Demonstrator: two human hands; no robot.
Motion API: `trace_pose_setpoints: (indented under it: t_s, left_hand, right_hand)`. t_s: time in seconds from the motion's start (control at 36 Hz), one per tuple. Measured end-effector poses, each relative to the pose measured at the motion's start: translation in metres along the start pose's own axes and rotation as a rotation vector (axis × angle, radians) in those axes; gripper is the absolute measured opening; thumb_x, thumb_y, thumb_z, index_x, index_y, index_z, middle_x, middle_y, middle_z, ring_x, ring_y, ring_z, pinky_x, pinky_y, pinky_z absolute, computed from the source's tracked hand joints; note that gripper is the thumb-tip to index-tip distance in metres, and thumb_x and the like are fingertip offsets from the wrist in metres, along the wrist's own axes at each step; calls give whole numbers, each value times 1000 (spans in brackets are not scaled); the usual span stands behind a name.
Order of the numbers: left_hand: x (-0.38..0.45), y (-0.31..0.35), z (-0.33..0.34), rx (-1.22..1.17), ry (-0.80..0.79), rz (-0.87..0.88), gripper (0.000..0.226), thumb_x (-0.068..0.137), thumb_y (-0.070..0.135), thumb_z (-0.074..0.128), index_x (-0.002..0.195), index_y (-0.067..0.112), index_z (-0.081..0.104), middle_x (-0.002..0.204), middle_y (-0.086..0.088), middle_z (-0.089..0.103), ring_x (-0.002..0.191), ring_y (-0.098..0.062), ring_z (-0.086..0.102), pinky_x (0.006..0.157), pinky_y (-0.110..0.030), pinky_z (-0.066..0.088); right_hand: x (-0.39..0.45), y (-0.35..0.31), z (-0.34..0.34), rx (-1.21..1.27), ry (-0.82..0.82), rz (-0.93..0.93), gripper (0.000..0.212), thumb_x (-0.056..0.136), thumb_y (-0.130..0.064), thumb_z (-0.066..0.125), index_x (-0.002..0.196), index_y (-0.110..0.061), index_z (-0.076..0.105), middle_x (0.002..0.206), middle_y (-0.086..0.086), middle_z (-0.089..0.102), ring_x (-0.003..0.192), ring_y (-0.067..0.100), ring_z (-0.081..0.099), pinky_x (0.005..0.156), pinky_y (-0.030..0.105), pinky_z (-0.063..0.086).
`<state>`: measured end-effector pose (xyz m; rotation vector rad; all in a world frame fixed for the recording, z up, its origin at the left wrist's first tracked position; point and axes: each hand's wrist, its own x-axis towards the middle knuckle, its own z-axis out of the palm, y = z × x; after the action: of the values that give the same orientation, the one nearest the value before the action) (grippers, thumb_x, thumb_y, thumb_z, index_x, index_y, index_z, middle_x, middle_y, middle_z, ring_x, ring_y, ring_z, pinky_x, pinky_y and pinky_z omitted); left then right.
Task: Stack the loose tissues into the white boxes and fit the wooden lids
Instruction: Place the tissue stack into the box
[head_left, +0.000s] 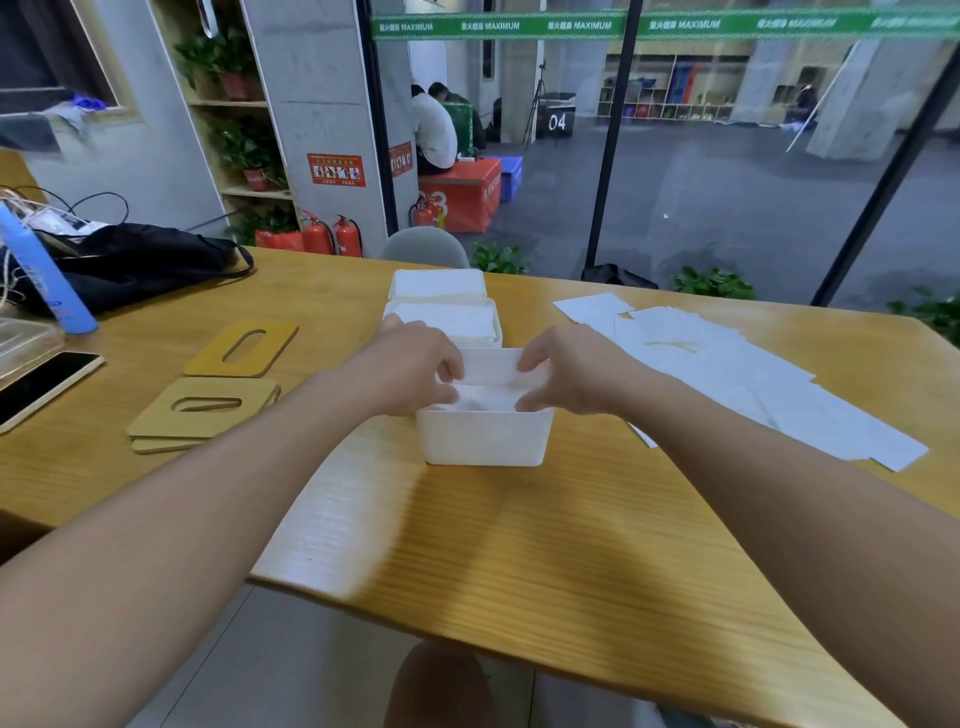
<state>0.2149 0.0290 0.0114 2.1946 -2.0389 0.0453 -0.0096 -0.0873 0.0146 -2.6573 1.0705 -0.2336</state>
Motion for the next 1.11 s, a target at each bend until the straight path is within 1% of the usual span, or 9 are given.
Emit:
trace_pose_setpoints:
  t_s: [0.08,0.17,0.25,0.33,0.5,0.64,0.83,0.94,1.11]
  left_hand:
    - [-2,-2,-4,44,-30,-53,16,101,49,75,113,39,77,114,21,73,110,-10,41,94,-34,23]
    - [-4,4,-4,157,-188,-105,18,105,52,66,117,44,76,116,14,63,116,-21,32,104,-37,32]
    - [-2,9,-5,219,-253,-89,21,109,45,60,115,40,80,115,9,59,103,-19,19,101,-38,34]
    - [2,12,-6,261,-279,-74,23,110,41,59,100,36,79,115,9,67,105,-19,23,106,-42,36]
    - [-3,17,-7,216,-126,-74,17,101,58,71,104,42,74,107,17,70,124,-20,44,113,-43,27]
    - [-9,28,-14,72,89,-45,22,97,58,75,108,39,78,104,21,75,122,-14,51,108,-40,25]
    - [-11,86,-21,-209,317,103,31,97,50,76,127,39,76,121,16,65,132,-14,38,110,-42,34]
    - [0,141,-14,-285,276,188,32,100,37,74,132,40,74,132,15,67,130,-10,44,112,-38,45]
    - [22,208,26,-367,184,256,28,106,28,65,132,34,76,132,16,72,135,-12,49,110,-41,47]
  right_hand:
    - [-5,9,-1,96,41,-10,55,79,-45,96,128,-28,77,131,-13,70,110,13,64,87,32,52]
    - [-11,13,-1,181,55,-26,46,81,-46,95,121,-32,79,123,-17,69,101,7,64,77,27,47]
    - [-17,11,0,202,73,-24,39,82,-45,94,116,-32,80,112,-18,69,91,2,62,69,23,46]
    - [-18,10,2,211,77,-13,39,84,-44,93,118,-30,79,125,-10,71,103,12,66,78,30,51]
    - [-21,12,2,243,75,-19,46,84,-45,93,124,-29,78,133,-11,70,110,14,65,89,33,51]
    - [-30,14,-2,306,114,-42,50,82,-53,93,127,-38,76,103,-30,62,90,0,65,69,22,48]
    - [-63,38,-16,323,232,-101,54,86,-72,77,131,-41,72,112,-31,67,97,-6,66,76,22,50]
    - [-94,70,-22,378,253,-61,55,88,-73,75,131,-38,72,123,-19,71,97,2,70,80,33,59]
    - [-148,133,-14,412,296,93,35,94,-60,77,122,-40,76,101,-26,71,95,-7,65,75,19,47]
